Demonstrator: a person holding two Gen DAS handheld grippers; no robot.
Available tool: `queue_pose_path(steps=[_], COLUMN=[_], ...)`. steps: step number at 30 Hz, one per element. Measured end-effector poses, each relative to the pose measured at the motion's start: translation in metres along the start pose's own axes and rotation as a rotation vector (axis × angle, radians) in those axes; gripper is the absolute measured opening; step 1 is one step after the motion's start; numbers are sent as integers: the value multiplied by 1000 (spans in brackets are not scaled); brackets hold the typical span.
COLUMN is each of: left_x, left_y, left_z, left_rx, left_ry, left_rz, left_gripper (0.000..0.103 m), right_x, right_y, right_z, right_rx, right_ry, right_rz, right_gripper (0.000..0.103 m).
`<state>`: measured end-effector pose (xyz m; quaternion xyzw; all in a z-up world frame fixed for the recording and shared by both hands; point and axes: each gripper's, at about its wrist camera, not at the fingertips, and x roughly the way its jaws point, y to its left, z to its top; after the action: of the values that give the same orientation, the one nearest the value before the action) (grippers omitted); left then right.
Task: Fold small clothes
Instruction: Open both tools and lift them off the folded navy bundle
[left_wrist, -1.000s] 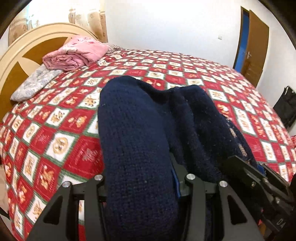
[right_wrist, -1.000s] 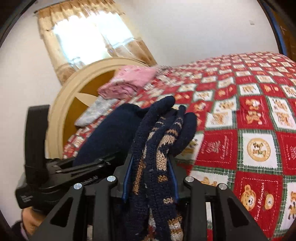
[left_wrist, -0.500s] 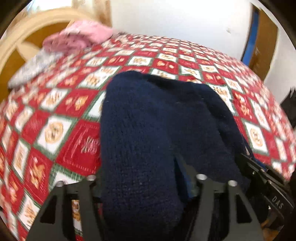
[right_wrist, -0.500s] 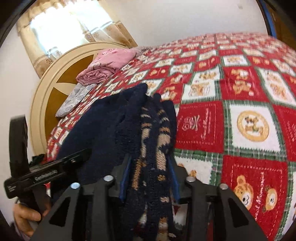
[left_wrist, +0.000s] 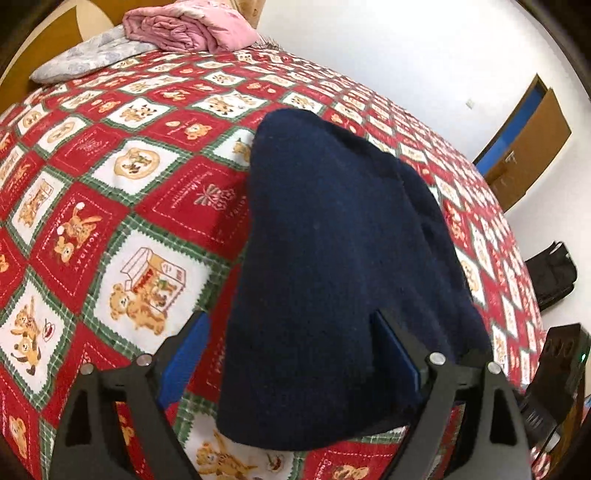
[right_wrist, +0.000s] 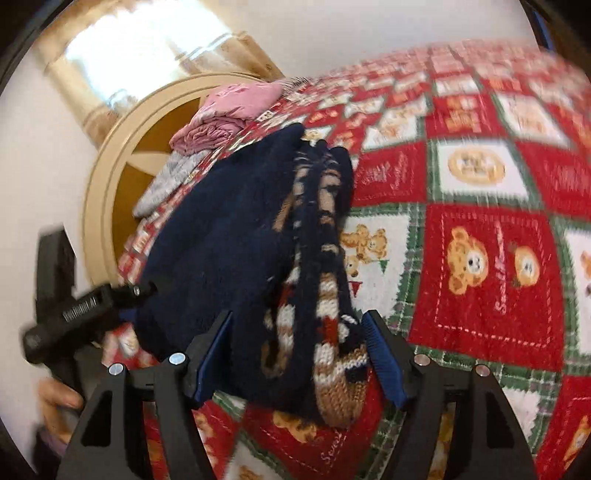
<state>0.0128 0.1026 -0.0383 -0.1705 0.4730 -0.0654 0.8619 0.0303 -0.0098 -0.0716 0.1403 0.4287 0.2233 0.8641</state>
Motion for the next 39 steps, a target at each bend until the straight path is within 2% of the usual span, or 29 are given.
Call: queue_pose_path(steps=[3, 6, 9, 12, 23, 27, 32, 35, 39], left_x=[-2, -4, -10, -12, -15, -14, -23, -28, -21], left_y=[-7, -13, -21, -22, -15, -12, -18, -15, -14], left_z=[-3, -6, -13, -20, -36, -40, -57, -69, -86], left_rx=[48, 121, 196, 243, 182, 137, 166, 162, 153], left_ry=[-23, -49, -71, -90, -84, -57, -29, -6, 55], left_rz=[61, 130, 196, 236, 216, 179, 178, 150, 141], left_gripper=[92, 92, 91, 91, 91, 91, 91, 91, 91], right_x=[6, 4, 3, 1, -6, -7, -31, -47, -45], right_y=[17, 27, 33, 24, 22, 32, 34, 39, 52], right_z=[-2, -6, -11, -11, -15, -18, -27, -40, -58], right_rx=[-86, -116, -173, -143, -105, -147, -90, -81, -131], right_ry=[31, 47, 54, 59, 50, 43, 11, -21, 19], right_rz=[-72, -84, -125, -124, -161, -214, -211, -216, -250], right_gripper=[59, 50, 49, 49, 49, 49, 49, 49, 49])
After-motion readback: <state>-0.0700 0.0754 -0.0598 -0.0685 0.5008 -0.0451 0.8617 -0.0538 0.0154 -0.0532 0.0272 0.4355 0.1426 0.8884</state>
